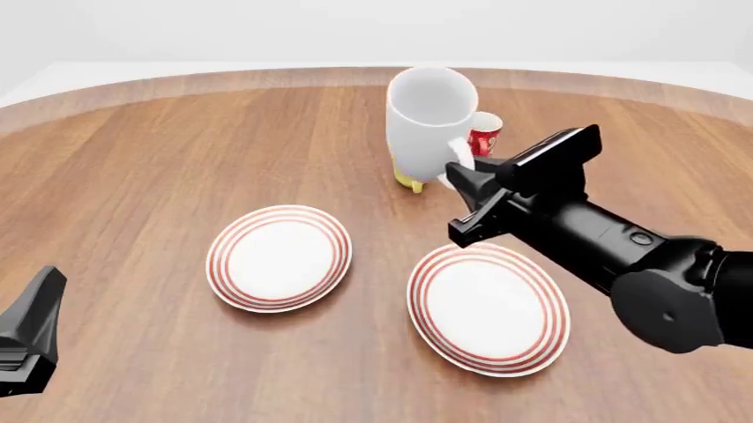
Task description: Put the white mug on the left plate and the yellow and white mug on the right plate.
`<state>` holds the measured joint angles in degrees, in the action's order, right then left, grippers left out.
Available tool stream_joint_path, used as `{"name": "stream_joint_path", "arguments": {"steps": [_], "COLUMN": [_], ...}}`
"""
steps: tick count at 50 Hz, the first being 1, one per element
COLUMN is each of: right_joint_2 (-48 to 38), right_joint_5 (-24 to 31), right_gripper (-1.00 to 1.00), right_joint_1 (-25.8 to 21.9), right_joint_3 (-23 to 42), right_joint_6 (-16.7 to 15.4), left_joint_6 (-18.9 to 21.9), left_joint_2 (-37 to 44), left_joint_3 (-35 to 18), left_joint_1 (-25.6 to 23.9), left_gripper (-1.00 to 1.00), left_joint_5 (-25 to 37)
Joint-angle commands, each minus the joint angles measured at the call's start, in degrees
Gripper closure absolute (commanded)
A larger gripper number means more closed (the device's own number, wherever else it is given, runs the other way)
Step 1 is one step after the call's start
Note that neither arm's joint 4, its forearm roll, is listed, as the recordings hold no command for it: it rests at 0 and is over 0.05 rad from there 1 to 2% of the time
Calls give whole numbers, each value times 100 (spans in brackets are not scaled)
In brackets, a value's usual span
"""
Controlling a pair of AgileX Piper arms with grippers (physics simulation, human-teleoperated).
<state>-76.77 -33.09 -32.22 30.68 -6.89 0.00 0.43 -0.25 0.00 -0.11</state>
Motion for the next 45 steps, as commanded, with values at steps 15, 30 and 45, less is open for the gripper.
{"name": "stream_joint_path", "arguments": {"steps": [15,30,45], "right_joint_2": [-881,-1458,-1955], "right_joint_5": [-407,-623,-608], "right_gripper": [100,100,100], "right_joint_1": [-716,-923,-1019], "right_joint_3": [585,921,1289], "right_joint_6": [196,355,404], "left_joint_6": [0,0,0], "left_joint_2": [0,0,0], "left_joint_3": [0,0,0], "left_joint_1": [0,0,0], "left_gripper": [-100,-100,-100], "left_joint_5": [0,0,0]}}
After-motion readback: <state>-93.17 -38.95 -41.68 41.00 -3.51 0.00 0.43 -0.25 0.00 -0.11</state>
